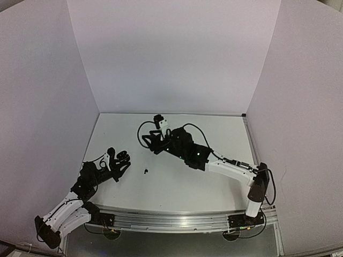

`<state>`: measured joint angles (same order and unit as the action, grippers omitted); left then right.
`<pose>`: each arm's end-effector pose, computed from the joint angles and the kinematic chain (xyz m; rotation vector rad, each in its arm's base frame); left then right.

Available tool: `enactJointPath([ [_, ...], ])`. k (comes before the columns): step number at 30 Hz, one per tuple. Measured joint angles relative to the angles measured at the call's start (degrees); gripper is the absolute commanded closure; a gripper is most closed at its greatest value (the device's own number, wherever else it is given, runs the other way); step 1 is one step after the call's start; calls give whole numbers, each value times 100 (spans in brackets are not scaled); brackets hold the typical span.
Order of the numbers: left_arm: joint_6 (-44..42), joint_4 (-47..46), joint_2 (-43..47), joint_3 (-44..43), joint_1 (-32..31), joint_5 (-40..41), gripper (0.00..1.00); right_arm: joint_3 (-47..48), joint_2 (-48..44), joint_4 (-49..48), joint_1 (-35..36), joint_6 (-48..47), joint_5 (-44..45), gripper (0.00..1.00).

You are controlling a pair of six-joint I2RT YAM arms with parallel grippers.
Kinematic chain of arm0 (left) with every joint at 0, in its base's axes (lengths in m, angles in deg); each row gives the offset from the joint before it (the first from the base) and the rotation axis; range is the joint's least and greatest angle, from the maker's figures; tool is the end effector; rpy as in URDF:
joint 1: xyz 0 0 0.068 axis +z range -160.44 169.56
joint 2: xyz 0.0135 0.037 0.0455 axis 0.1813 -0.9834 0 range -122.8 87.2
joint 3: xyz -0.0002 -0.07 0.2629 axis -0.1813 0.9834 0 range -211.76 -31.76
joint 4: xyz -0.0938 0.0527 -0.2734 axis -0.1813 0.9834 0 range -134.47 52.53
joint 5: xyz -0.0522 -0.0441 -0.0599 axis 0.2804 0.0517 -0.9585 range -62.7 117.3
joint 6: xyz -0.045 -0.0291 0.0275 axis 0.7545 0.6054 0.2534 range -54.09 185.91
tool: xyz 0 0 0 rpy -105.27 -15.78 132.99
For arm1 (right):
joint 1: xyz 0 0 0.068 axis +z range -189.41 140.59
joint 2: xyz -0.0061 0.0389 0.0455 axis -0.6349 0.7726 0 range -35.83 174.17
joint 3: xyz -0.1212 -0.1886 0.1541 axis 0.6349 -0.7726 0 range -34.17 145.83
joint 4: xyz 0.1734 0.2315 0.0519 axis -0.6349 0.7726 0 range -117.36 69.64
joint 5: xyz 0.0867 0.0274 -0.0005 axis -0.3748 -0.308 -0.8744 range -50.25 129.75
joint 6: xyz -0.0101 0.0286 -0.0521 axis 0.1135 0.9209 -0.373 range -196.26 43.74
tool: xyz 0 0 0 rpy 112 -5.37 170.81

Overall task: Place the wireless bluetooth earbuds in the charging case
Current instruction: Pick up the left earbud from the center of the board.

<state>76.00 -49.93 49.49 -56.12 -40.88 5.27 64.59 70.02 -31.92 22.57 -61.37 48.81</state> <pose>0.1739 -0.1215 0.2526 0.6004 1.6687 -0.8466 0.2385 0.4332 0.3865 -0.5567 1.5976 0.8986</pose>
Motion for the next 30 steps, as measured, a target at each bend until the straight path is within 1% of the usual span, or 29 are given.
enactJointPath([
  [2, 152, 138, 89, 0, 7, 203, 100, 214, 189, 860, -410, 507, 213, 30],
  [3, 213, 221, 133, 0, 20, 310, 100, 432, 382, 1282, -572, 714, 319, 25],
  [5, 299, 372, 204, 0, 44, 499, 100, 900, 865, 1901, -741, 1156, 434, 24],
  [6, 329, 439, 217, 0, 53, 594, 100, 1250, 1203, 2281, -758, 1404, 459, 26],
  [10, 338, 627, 231, 0, 85, 877, 100, 2156, 2412, 3093, -633, 2273, 363, 40],
  [12, 330, 651, 231, 0, 90, 956, 100, 2428, 2956, 3419, -553, 2608, 321, 44],
  [15, 327, 651, 242, 0, 94, 1027, 100, 2719, 3588, 3843, -437, 2959, 380, 46],
  [21, 330, 649, 266, 0, 98, 1025, 100, 3228, 4206, 4235, -248, 3183, 589, 50],
  [26, 329, 647, 295, 0, 98, 1025, 100, 3591, 4494, 4214, -161, 3195, 653, 62],
  [30, 329, 646, 328, 0, 98, 1023, 100, 3664, 4645, 4206, -114, 3168, 698, 64],
])
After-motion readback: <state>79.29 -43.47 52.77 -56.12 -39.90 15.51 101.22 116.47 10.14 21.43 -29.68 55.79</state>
